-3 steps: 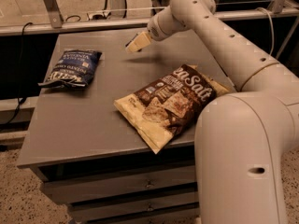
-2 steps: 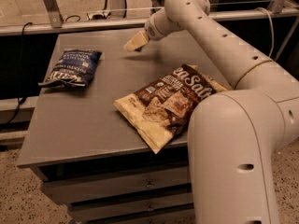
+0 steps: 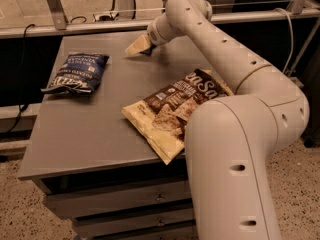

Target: Move rxbar blueberry near blue chip bag

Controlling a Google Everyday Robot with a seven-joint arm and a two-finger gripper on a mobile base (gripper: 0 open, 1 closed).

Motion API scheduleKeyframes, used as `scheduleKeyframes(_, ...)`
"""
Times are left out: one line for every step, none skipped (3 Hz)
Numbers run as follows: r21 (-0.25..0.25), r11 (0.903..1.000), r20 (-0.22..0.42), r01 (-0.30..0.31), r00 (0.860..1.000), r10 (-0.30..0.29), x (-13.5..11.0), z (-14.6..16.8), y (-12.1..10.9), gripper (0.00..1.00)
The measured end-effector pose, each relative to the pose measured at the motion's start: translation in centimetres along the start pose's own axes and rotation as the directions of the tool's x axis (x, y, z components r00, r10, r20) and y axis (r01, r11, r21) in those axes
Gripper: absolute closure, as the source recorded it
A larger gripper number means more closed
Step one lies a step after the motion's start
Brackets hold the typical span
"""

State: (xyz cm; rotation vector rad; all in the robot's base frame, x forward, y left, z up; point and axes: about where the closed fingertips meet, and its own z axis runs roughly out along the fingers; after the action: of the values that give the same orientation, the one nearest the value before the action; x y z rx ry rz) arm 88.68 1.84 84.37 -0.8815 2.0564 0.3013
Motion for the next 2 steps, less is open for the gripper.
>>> scheduleKeyframes(-0.007, 0.9998, -0.006, -0.016, 1.000, 0.016, 0.34, 1.02, 0.00, 0.23)
scheduleKeyframes(-0.005, 0.9998, -0.005, -0.018, 1.000, 0.018, 0.46, 1.05, -0.27, 0.47)
